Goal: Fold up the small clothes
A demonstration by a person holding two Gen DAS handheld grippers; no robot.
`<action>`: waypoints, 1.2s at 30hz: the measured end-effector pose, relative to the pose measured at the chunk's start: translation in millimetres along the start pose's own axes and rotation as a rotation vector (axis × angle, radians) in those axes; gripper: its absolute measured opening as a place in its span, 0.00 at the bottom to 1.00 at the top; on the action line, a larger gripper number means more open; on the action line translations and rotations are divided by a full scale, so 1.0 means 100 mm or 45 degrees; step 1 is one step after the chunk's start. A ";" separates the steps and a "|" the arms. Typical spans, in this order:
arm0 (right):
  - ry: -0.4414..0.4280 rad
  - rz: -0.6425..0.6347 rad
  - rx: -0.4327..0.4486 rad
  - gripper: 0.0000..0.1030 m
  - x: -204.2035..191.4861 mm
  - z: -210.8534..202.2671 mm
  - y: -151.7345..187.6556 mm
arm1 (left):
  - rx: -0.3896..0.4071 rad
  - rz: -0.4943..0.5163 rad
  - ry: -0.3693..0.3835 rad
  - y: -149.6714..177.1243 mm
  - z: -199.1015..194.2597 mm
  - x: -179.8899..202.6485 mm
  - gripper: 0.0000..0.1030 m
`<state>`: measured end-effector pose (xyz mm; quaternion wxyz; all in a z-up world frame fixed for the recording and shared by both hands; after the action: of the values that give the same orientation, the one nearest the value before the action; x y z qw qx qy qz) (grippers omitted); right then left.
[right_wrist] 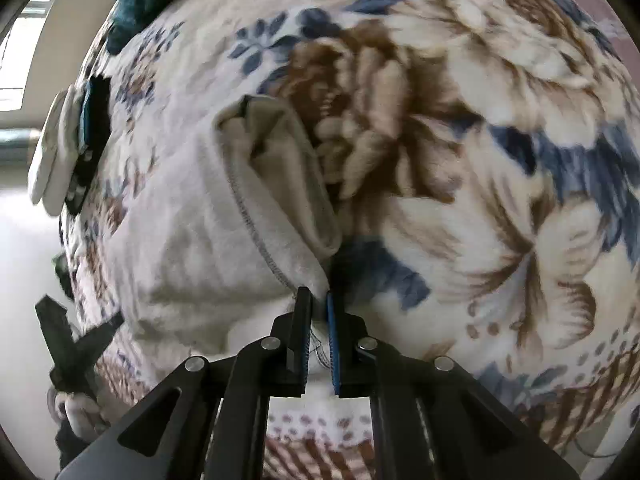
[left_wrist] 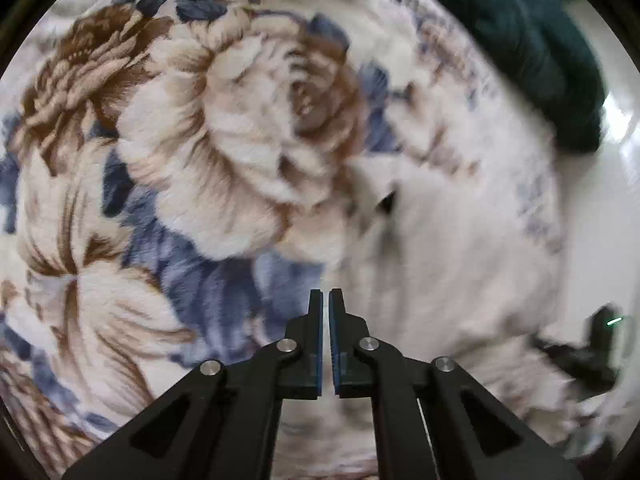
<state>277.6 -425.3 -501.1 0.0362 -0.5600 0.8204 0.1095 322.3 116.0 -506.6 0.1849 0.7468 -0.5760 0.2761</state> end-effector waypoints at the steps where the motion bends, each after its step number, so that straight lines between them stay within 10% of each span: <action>1: 0.003 -0.006 0.001 0.13 0.05 -0.07 -0.02 | 0.018 -0.024 0.032 -0.03 -0.04 0.01 0.13; 4: -0.024 0.023 0.121 0.38 0.10 -0.31 -0.11 | 0.067 -0.089 0.191 -0.13 -0.04 0.06 0.53; 6: -0.071 0.067 0.173 0.46 0.11 -0.38 -0.23 | 0.078 -0.097 0.198 -0.23 0.10 0.15 0.56; 8: -0.121 0.098 0.171 0.46 0.08 -0.34 -0.37 | 0.068 -0.066 0.141 -0.32 0.29 0.24 0.54; 10: -0.180 0.132 0.160 0.46 0.03 -0.26 -0.51 | 0.085 -0.017 0.089 -0.35 0.40 0.31 0.05; 14: -0.181 0.116 0.207 0.06 -0.23 -0.21 -0.65 | 0.069 0.115 -0.017 -0.45 0.48 0.41 0.05; 24: -0.037 0.085 0.212 0.06 -0.25 -0.15 -0.75 | 0.001 0.225 -0.039 -0.60 0.45 0.41 0.09; 26: -0.098 0.100 0.196 0.19 -0.19 -0.20 -0.75 | 0.017 0.157 0.059 -0.58 0.35 0.37 0.19; 29: -0.169 0.123 0.204 0.61 -0.01 -0.22 -0.76 | 0.083 0.040 0.224 -0.55 0.27 0.22 0.65; 36: -0.459 0.113 0.065 0.68 0.14 0.32 -0.89 | 0.038 -0.079 0.380 -0.63 0.78 0.11 0.67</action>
<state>353.3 -462.1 -547.5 0.1922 -0.4935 0.8270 0.1887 400.4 78.6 -558.1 0.2659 0.7176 -0.5146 0.3867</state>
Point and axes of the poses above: each gripper's, at about its wrist camera, not at the fingertips, and z roughly the way its jaws point, x to its right, y to its underside, the point moved 1 cm from there along z, roughly the way its jaws point, and after that the axes turned 13 degrees about y, right-handed, at the moved point
